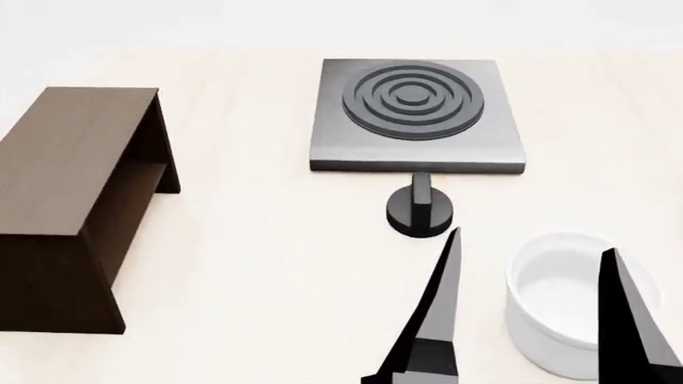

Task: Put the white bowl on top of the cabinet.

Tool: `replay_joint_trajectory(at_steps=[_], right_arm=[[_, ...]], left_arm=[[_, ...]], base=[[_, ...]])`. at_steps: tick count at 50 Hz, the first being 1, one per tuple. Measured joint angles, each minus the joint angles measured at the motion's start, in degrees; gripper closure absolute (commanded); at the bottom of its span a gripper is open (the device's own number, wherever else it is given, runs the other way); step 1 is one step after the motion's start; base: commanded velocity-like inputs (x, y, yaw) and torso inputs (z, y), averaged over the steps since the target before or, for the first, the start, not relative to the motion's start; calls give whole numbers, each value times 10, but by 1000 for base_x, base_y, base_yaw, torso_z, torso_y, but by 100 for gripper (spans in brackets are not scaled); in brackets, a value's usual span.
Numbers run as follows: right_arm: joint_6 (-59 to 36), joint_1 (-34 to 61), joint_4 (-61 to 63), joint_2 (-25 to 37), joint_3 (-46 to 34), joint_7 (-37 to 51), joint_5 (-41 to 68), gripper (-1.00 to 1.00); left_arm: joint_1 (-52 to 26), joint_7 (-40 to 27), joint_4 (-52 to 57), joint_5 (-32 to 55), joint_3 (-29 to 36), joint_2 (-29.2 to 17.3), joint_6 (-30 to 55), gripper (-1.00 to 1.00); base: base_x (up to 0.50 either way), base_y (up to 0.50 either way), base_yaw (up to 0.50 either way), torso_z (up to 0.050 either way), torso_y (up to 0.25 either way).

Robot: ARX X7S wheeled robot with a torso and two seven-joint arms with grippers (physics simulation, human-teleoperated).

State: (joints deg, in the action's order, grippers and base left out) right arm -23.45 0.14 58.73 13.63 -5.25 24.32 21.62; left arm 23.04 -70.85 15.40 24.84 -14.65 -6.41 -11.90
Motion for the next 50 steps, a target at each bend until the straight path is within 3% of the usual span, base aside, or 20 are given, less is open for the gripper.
replay_joint_trajectory(at_steps=[9, 21, 28, 38, 50], right_arm=[[19, 6, 6, 40, -14, 48, 31, -100], [134, 58, 9, 209, -142, 226, 68, -100], [178, 91, 8, 277, -206, 300, 79, -100], [211, 125, 8, 330, -262, 359, 87, -100], [232, 151, 6, 359, -301, 396, 94, -100]], left_arm=[[0, 0, -4, 7, 4, -3, -6, -100], [2, -2, -8, 13, 10, -7, -12, -100], [2, -4, -9, 14, 12, -10, -14, -100], [1, -7, -11, 16, 16, -13, -16, -100], [-1, -9, -15, 18, 20, -17, -19, -100]], base=[[0, 0, 0, 0, 0], [429, 0, 0, 0, 0], [500, 0, 0, 0, 0], [485, 0, 0, 0, 0], [25, 0, 0, 0, 0]])
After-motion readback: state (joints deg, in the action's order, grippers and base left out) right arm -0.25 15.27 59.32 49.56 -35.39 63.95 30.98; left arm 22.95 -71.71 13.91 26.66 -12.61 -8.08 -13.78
